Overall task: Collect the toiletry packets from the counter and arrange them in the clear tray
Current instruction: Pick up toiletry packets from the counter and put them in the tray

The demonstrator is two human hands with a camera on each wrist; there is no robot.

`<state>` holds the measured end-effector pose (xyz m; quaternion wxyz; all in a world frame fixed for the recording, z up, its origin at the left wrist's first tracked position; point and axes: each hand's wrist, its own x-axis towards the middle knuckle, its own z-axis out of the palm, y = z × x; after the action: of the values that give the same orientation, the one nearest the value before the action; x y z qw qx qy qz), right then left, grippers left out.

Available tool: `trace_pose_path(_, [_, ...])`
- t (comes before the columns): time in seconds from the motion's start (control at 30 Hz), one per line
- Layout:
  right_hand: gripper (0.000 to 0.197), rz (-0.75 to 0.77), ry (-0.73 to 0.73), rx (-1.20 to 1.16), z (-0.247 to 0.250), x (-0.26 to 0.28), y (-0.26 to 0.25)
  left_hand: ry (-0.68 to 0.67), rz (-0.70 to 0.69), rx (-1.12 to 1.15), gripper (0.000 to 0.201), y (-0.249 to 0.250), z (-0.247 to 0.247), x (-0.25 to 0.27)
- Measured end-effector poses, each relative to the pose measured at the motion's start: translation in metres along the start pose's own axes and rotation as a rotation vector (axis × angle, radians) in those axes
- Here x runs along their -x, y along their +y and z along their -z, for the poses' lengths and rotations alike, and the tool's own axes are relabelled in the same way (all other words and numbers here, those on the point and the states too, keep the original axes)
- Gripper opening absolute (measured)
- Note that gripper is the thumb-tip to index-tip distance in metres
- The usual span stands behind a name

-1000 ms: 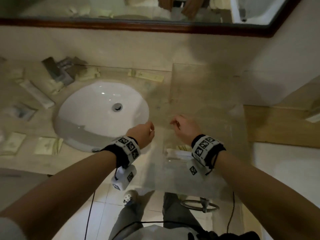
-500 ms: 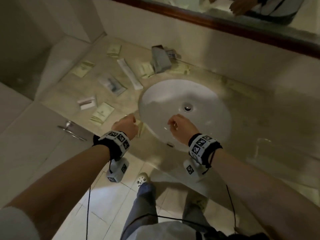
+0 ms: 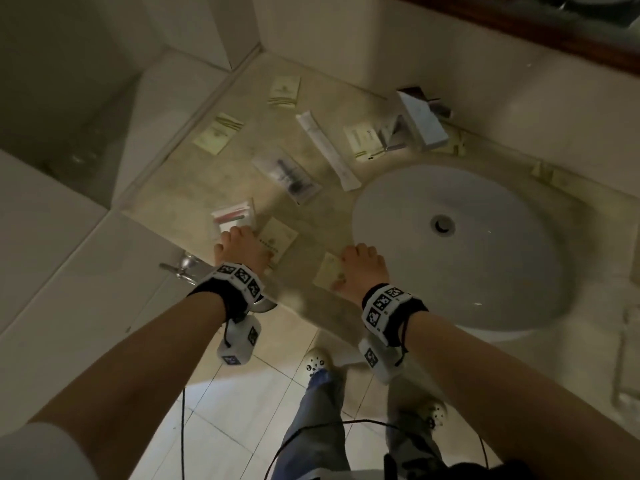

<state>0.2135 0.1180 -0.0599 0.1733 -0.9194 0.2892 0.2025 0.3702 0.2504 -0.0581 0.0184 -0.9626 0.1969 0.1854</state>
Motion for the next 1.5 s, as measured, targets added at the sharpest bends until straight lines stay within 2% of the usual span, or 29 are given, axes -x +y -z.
trace_pose_path(0.1, [0.063, -0.067, -0.016, -0.024, 0.001, -0.001, 0.000, -0.028, -0.004, 0.000, 0.041, 0.008, -0.001, -0.003])
trace_pose_path(0.2, [0.044, -0.069, -0.049, -0.122, 0.009, 0.005, 0.001, -0.070, -0.068, -0.044, 0.036, 0.017, 0.006, 0.002])
trace_pose_path(0.23, [0.035, -0.070, -0.053, -0.230, 0.011, 0.008, 0.005, -0.057, -0.094, -0.008, 0.034, 0.022, 0.009, 0.006])
trace_pose_path(0.3, [0.023, -0.119, -0.043, -0.617, 0.017, 0.016, 0.018, -0.061, -0.151, 0.214, 0.032, 0.039, 0.018, 0.021])
trace_pose_path(0.37, [0.024, -0.231, 0.020, -1.081, 0.026, 0.028, 0.036, -0.111, -0.207, 0.443, 0.032, 0.066, 0.025, 0.042])
trace_pose_path(0.4, [0.026, -0.292, 0.068, -1.233, 0.032, 0.035, 0.047, -0.154, -0.242, 0.525, 0.032, 0.082, 0.026, 0.052])
trace_pose_path(0.5, [0.033, -0.406, 0.188, -1.395, 0.050, 0.057, 0.093, -0.319, -0.358, 0.628, 0.037, 0.145, 0.024, 0.083])
trace_pose_path(0.57, [0.027, -0.426, 0.236, -1.383, 0.056, 0.073, 0.133, -0.416, -0.381, 0.634, 0.037, 0.195, 0.018, 0.112])
trace_pose_path(0.63, [0.025, -0.469, 0.260, -1.343, 0.058, 0.094, 0.176, -0.429, -0.419, 0.617, 0.036, 0.250, 0.010, 0.144])
trace_pose_path(0.73, [0.049, -0.561, 0.274, -1.377, 0.061, 0.131, 0.245, -0.500, -0.520, 0.530, 0.037, 0.329, -0.003, 0.191])
trace_pose_path(0.77, [0.051, -0.580, 0.279, -1.380, 0.061, 0.145, 0.273, -0.540, -0.552, 0.495, 0.037, 0.357, -0.008, 0.208])
trace_pose_path(0.9, [0.042, -0.684, 0.370, -1.325, 0.053, 0.207, 0.387, -0.703, -0.696, 0.341, 0.042, 0.454, -0.036, 0.280])
trace_pose_path(1.03, [0.046, -0.831, 0.398, -1.157, 0.038, 0.266, 0.482, -0.826, -0.802, 0.182, 0.045, 0.521, -0.070, 0.330])
trace_pose_path(1.13, [0.056, -0.976, 0.397, -0.933, 0.019, 0.297, 0.525, -0.852, -0.787, 0.114, 0.047, 0.540, -0.086, 0.342])
trace_pose_path(1.23, [0.052, -1.058, 0.485, -0.846, 0.009, 0.307, 0.540, -0.831, -0.739, 0.096, 0.044, 0.541, -0.090, 0.332])
trace_pose_path(1.37, [0.040, -0.991, 0.563, -0.854, 0.018, 0.289, 0.529, -0.756, -0.663, 0.116, 0.033, 0.530, -0.079, 0.301])
trace_pose_path(1.5, [0.031, -0.820, 0.622, -0.822, 0.040, 0.239, 0.499, -0.664, -0.562, 0.233, 0.040, 0.511, -0.054, 0.261])
